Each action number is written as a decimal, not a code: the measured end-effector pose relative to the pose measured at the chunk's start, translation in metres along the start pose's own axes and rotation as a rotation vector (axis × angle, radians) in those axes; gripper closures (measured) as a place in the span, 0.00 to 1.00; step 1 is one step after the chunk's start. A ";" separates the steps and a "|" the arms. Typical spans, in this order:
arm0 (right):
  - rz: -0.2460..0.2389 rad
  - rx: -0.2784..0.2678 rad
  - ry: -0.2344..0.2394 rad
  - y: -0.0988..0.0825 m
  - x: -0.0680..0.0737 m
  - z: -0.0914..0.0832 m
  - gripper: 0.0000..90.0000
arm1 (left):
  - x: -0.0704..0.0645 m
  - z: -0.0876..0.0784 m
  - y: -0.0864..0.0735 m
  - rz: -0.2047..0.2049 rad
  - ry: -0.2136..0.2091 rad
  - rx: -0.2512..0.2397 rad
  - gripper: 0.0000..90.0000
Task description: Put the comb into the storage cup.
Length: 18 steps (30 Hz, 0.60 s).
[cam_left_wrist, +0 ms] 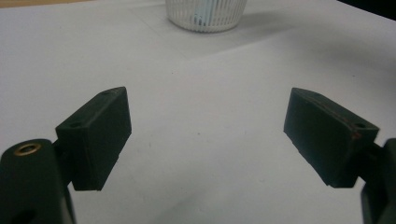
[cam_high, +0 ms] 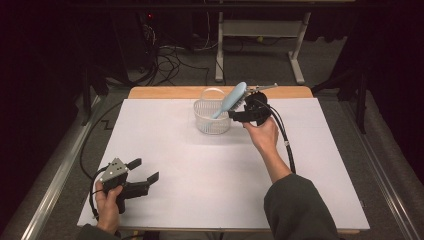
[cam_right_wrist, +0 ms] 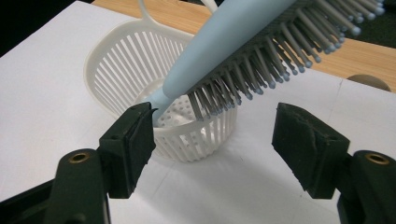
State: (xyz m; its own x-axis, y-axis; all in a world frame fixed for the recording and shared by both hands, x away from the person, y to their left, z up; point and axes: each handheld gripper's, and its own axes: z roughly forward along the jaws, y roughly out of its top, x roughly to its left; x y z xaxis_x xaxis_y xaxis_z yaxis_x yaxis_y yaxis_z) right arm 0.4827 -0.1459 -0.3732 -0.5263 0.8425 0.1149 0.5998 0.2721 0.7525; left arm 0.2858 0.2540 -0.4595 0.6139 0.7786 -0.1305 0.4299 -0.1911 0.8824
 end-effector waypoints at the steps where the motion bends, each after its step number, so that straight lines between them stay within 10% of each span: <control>1: -0.002 -0.004 0.000 0.000 -0.001 -0.001 0.34 | 0.000 0.000 0.000 0.000 0.000 0.000 0.18; 18: 0.001 -0.038 -0.001 -0.006 -0.008 -0.015 0.34 | 0.001 0.000 0.000 -0.001 0.004 -0.001 0.18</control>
State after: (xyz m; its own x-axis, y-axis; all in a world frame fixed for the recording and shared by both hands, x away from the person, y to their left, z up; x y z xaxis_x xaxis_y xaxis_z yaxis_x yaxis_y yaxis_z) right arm 0.4738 -0.1612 -0.3688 -0.5250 0.8434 0.1145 0.5769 0.2537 0.7764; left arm 0.2862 0.2544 -0.4595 0.6108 0.7811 -0.1295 0.4302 -0.1901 0.8825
